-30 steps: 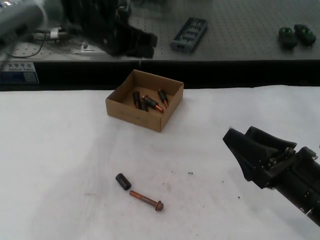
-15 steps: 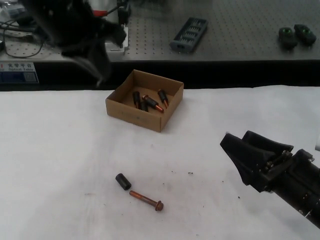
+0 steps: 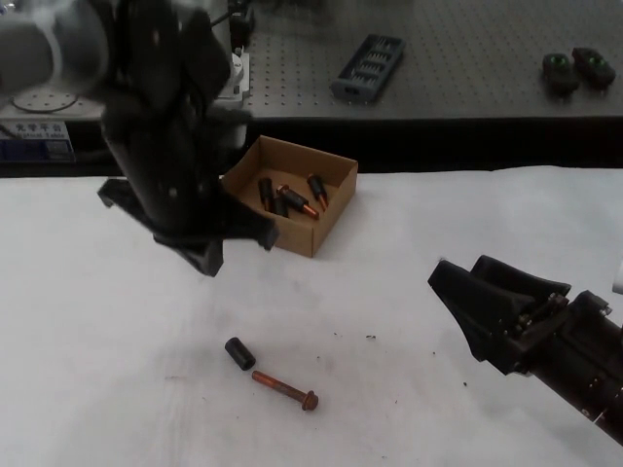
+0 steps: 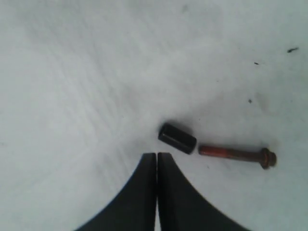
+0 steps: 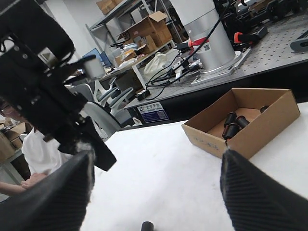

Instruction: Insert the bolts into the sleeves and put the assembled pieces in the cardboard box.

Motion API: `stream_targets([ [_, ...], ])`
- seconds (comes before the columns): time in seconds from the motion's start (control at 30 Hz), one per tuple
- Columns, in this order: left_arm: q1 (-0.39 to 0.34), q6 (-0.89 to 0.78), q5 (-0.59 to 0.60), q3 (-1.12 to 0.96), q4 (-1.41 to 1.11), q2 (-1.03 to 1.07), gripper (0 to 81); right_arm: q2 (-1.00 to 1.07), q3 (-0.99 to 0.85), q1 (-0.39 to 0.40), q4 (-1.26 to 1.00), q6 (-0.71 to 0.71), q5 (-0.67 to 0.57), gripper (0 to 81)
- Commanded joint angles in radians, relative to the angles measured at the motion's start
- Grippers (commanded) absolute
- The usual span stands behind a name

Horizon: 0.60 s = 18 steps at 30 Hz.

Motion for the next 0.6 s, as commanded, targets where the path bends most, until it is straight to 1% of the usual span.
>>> stream_targets([
  [0.0,-0.004,0.041,-0.031,0.089,-0.146,0.003,0.6,-0.013,-0.002,-0.005,-0.016,0.001,-0.007,54.7],
  [0.2,-0.004,0.042,-0.007,0.182,-0.253,0.003,0.6,-0.013,-0.002,-0.005,-0.038,0.001,-0.009,54.7],
  [0.3,-0.004,0.042,0.017,0.189,-0.264,0.003,0.6,-0.013,-0.002,-0.005,-0.084,0.029,-0.058,54.7],
  [0.37,-0.004,0.046,0.022,0.189,-0.264,0.003,0.2,-0.013,-0.002,-0.005,-0.116,0.009,-0.105,54.7],
  [0.4,-0.004,0.05,0.022,0.189,-0.264,0.003,1.5,-0.013,-0.002,-0.005,-0.125,0.002,-0.123,54.7],
  [0.47,-0.004,0.057,0.022,0.189,-0.264,0.003,9.4,-0.013,-0.002,-0.005,-0.129,-0.008,-0.139,54.7],
  [0.57,-0.004,0.057,0.022,0.189,-0.26,0.003,27.3,-0.013,-0.002,-0.005,-0.128,-0.008,-0.139,54.7],
])
